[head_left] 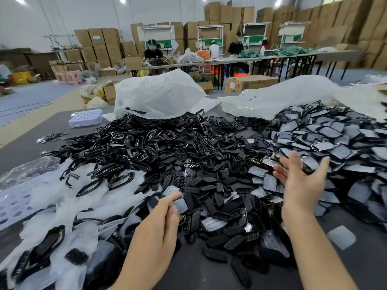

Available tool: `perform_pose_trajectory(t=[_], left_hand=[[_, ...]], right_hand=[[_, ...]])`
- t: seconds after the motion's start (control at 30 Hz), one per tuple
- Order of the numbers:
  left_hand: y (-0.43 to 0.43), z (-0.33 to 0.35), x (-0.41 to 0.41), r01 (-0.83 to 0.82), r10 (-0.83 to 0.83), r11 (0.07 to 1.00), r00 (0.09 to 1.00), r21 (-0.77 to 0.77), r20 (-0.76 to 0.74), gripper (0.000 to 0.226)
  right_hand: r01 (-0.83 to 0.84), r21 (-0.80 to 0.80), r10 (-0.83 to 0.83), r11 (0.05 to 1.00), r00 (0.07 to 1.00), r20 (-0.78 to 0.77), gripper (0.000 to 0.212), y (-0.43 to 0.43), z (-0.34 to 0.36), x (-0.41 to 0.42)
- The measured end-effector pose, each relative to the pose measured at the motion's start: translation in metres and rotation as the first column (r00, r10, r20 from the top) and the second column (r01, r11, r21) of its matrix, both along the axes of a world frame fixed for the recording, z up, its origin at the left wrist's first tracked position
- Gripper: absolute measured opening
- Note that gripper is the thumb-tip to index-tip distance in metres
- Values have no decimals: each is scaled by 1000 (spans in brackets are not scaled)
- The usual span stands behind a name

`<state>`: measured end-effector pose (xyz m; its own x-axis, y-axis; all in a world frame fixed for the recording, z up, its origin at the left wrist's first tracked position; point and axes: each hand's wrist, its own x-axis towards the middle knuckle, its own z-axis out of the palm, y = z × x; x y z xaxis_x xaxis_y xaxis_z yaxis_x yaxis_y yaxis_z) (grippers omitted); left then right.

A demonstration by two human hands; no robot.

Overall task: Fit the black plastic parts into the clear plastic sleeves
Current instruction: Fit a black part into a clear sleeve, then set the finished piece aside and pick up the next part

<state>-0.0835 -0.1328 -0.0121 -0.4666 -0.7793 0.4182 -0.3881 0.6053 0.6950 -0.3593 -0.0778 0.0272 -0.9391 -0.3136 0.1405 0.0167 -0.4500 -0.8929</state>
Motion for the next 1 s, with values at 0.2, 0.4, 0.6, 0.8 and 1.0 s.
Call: perform_pose_trajectory(t=[0.2, 0.4, 0.6, 0.8, 1.0], left_hand=[[3, 0, -8, 57, 39, 946, 957, -319, 286, 41], [-17, -7, -2, -111, 329, 889, 830, -445, 450, 50], [-33, -11, 2, -191, 405, 856, 826, -481, 393, 44], [-28, -6, 3, -187, 298, 912, 913, -366, 277, 32], [-22, -4, 6, -98, 156, 972, 949, -214, 274, 30]], right_hand=[[-175, 321, 278, 931, 909, -311, 53, -15, -9, 40], [61, 813, 737, 580, 386, -555, 57, -26, -38, 85], [139, 870, 842, 474, 219, -493, 60, -30, -49, 90], [-34, 832, 820, 553, 201, -536, 64, -26, -42, 94], [-456, 664, 805, 592, 355, -475, 19, -24, -34, 108]])
